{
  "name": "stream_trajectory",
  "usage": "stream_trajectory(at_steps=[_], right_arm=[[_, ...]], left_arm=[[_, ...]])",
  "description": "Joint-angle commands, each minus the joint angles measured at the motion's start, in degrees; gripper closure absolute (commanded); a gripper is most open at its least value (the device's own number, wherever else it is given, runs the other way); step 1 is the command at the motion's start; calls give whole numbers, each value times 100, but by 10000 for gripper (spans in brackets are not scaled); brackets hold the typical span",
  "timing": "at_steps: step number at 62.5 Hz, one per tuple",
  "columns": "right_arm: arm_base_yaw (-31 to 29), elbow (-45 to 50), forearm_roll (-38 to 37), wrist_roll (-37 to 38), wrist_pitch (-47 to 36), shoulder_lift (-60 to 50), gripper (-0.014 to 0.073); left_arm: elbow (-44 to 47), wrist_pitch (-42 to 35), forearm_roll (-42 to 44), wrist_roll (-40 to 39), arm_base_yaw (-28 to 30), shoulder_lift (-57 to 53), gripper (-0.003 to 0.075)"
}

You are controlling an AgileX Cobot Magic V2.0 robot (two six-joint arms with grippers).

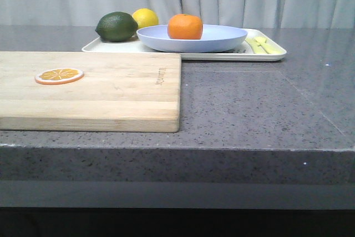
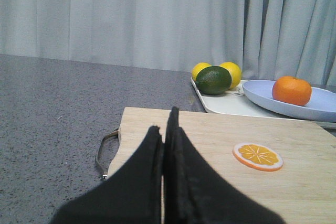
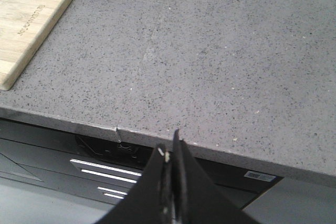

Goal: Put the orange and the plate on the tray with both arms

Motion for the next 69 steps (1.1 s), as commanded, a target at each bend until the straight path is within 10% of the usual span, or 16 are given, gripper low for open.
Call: stream_trajectory(at_steps=[1, 36, 69], right_arm=[[-14, -112, 3, -21, -384, 58, 711], [-14, 3058, -1310, -15, -4860, -1349, 711], [-154, 4472, -876, -15, -5988, -1999, 711]], left_arm=[[146, -493, -34, 0, -41, -106, 740], [146, -493, -34, 0, -41, -106, 740], [146, -493, -34, 0, -41, -106, 740]])
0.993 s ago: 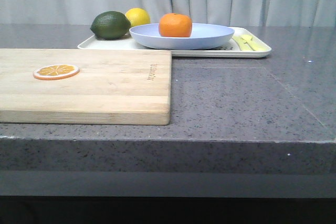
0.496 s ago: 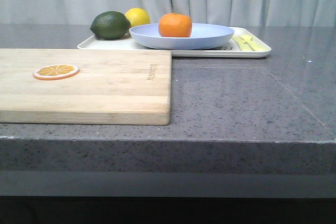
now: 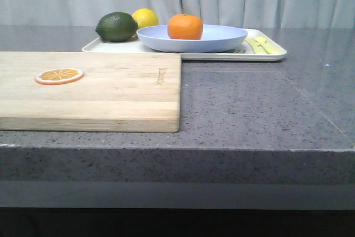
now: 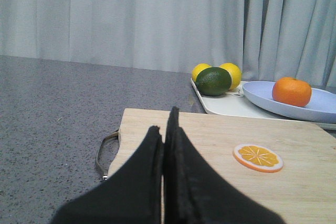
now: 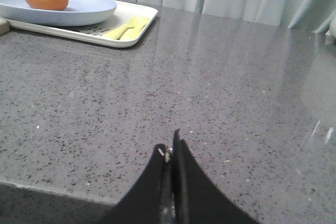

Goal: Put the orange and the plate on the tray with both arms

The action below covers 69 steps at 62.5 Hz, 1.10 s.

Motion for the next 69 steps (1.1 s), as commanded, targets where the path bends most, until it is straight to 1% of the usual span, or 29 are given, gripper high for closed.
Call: stream_trajectory(at_steps=[1, 12, 23, 26, 69], right_arm=[[-27, -136, 56, -15, -583, -102, 711], [-27, -136, 56, 21, -852, -104, 711], [-27, -136, 56, 879, -1035, -109, 711], [-27, -136, 56, 979, -1051, -109, 711], [-27, -136, 56, 979, -1045, -104, 711]], left_arm=[[146, -480, -34, 0, -41, -106, 740], [146, -480, -34, 0, -41, -106, 740], [146, -480, -34, 0, -41, -106, 740], [146, -480, -34, 0, -41, -106, 740], [146, -480, -34, 0, -41, -106, 740]])
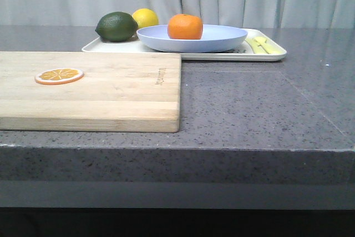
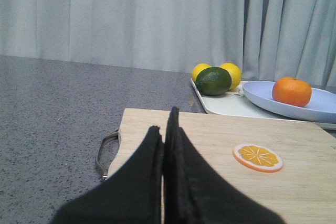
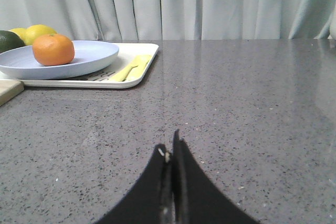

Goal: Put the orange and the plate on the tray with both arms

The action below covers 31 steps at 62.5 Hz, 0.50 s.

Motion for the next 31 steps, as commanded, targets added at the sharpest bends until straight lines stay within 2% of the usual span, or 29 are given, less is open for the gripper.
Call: stream_trajectory(at_steps=[1, 31], right_arm=[[-27, -136, 34, 30, -498, -104, 711], [-27, -136, 34, 30, -498, -104, 711]], left_arm=[[146, -480, -34, 0, -41, -106, 740], [146, -480, -34, 0, 186, -106, 740]])
